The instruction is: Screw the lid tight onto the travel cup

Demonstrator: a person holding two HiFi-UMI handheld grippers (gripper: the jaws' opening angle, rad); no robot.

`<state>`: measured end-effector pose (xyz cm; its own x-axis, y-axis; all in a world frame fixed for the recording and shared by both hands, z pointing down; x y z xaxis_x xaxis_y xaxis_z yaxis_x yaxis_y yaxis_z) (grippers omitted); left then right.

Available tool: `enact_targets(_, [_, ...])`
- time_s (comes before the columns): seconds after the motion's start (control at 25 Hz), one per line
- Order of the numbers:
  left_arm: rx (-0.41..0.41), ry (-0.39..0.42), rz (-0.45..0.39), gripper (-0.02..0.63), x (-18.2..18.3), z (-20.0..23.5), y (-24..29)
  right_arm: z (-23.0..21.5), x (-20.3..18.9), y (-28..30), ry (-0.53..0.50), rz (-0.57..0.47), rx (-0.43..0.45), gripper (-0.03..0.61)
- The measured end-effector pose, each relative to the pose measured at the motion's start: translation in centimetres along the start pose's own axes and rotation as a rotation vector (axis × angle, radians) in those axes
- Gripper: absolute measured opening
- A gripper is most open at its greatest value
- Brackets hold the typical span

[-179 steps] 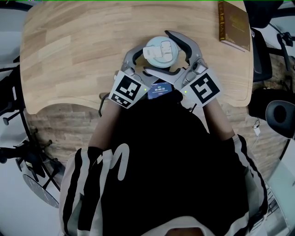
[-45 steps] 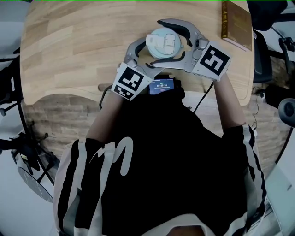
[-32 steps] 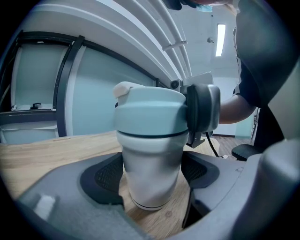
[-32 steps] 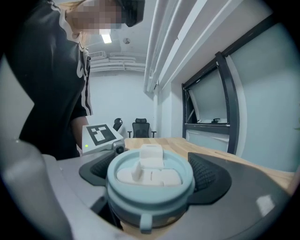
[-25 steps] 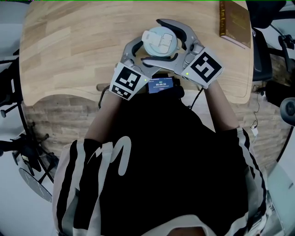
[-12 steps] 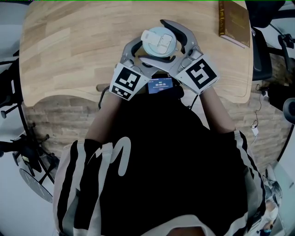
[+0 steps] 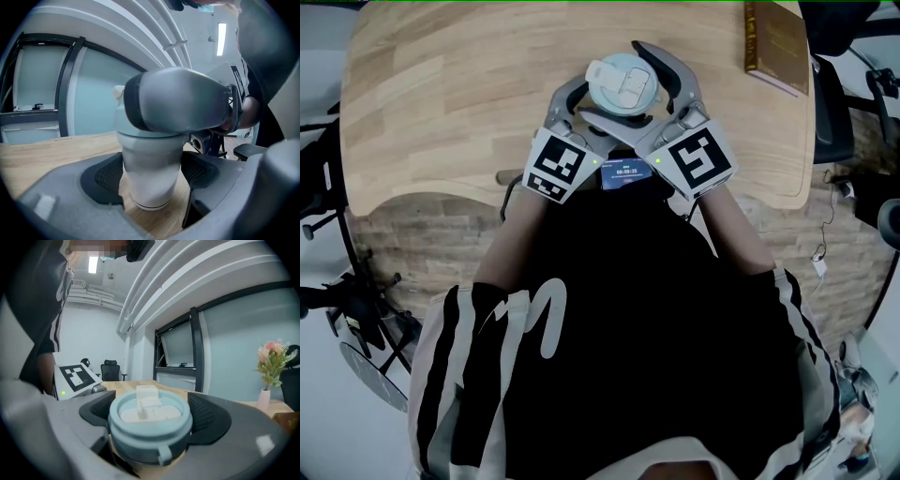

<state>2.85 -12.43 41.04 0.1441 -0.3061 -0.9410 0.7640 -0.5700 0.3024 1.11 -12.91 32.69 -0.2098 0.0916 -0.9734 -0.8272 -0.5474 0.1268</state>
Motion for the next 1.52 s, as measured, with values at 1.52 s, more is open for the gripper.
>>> enact_targets(1.52, [-0.016, -0.008, 0.001, 0.396, -0.1, 0.0, 0.3, 0.8, 0.6, -0.9, -0.059, -0.020, 0.525, 0.476])
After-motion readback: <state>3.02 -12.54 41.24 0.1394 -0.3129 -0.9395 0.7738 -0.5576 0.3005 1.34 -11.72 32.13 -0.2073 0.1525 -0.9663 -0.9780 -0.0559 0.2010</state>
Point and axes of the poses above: the fingertips, and each gripper's own axes: y forward along the fingers, z to its left, x out of its top, the point moved 2 cm from there along -y, backward along the fingers, and after that the axes turned 8 degrees about -y, right-handed, at the moved point
